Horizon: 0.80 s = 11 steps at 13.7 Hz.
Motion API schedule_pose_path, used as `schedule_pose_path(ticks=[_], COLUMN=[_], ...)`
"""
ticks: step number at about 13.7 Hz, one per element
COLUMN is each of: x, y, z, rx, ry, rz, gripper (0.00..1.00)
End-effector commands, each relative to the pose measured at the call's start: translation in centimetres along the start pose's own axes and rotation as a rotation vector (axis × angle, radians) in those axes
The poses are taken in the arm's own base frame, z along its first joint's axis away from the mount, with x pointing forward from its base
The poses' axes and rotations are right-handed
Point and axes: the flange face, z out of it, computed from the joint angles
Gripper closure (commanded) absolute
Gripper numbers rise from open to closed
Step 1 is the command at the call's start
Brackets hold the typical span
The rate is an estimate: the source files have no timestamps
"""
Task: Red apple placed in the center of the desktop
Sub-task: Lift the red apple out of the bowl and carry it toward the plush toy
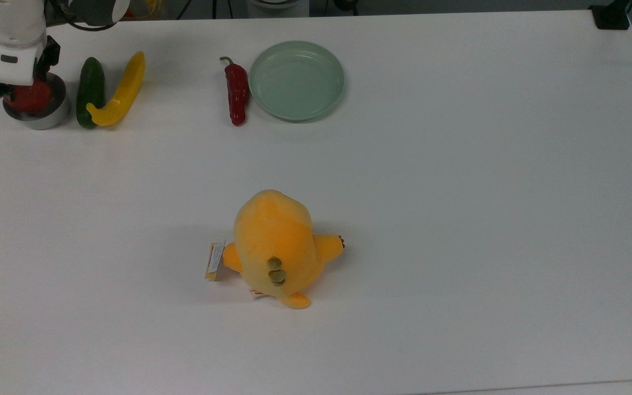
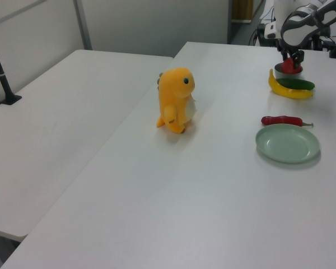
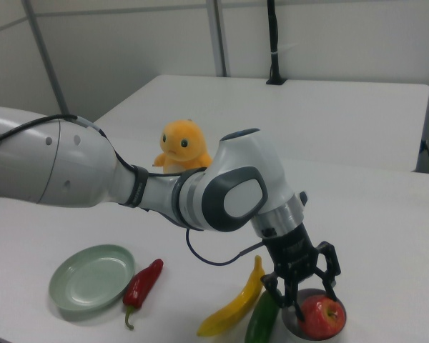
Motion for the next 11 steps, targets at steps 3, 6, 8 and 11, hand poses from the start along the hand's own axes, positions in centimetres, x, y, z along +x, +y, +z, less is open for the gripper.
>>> schedule_pose_path(ticks=[3, 6, 8, 11], x=[-0.4, -0.1, 1.2, 4.8], y=[-0.5, -0.7, -0.8, -1.2], z=[-4.6, -8.7, -12.5, -15.4], rx=[0.003, 0.016, 0.001, 0.013], ry=[0.026, 0.072, 0.164, 0.185], rz=[0.002, 0.029, 0.114, 0.228], gripper=[0.57, 0.57, 0.57, 0.57])
